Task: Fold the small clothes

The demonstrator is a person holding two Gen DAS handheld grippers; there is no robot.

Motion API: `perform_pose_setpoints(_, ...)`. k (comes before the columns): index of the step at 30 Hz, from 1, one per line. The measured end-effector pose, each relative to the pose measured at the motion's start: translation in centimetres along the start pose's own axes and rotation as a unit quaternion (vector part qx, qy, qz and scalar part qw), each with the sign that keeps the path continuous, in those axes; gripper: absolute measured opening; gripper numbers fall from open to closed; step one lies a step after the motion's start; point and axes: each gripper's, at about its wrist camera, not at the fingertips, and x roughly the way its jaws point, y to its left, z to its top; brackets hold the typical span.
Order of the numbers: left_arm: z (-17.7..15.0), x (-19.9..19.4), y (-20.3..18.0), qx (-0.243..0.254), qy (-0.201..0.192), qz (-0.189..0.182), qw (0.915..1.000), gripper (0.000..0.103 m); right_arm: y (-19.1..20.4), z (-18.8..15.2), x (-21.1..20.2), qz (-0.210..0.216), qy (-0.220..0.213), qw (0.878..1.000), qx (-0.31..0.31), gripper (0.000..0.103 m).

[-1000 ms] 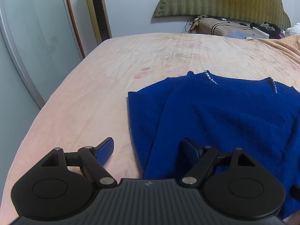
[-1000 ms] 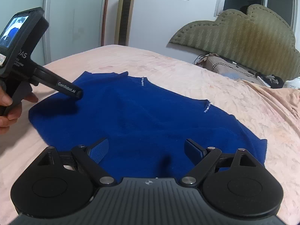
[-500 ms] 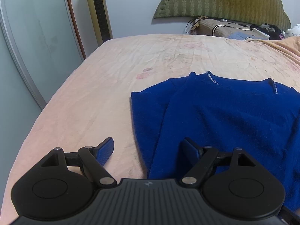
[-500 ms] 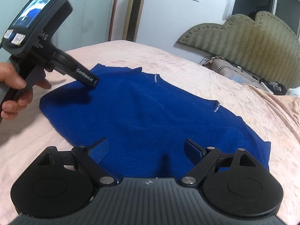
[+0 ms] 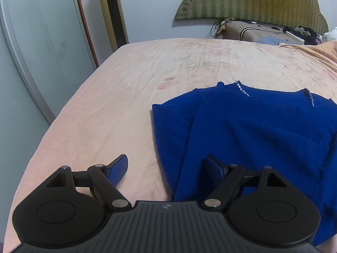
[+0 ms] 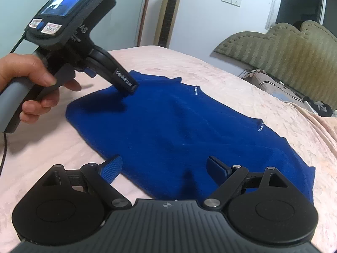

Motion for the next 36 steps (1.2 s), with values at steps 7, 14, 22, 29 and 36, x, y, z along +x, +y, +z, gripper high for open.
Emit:
perform_pose_setpoints(7, 0.0, 0.1, 0.2, -0.004, 0.005, -0.002, 1.0, 0.08, 1.0, 0.0, -0.3, 0.003, -0.006, 1.0, -0.025, 0.089)
perform_pose_setpoints(14, 0.0, 0.2, 0.3, 0.0, 0.005, -0.005, 1.0, 0.08, 1.5, 0.1, -0.2, 0.009, -0.004, 1.0, -0.028, 0.089)
perform_pose_setpoints(22, 0.0, 0.4, 0.9, -0.01, 0.007, -0.005, 0.9999, 0.08, 2.3, -0.2, -0.1, 0.007, -0.003, 0.999, -0.042, 0.089)
perform_pose_setpoints(29, 0.8, 0.6, 3.5, -0.04, 0.004, -0.021, 0.999, 0.08, 3.0, -0.3, 0.0, 0.001, -0.004, 0.999, -0.053, 0.089)
perform_pose_setpoints(36, 1.4, 2.0, 5.5, -0.052, 0.023, -0.048, 0.9972, 0.08, 4.2, -0.6, 0.6, -0.016, -0.003, 0.997, -0.073, 0.088)
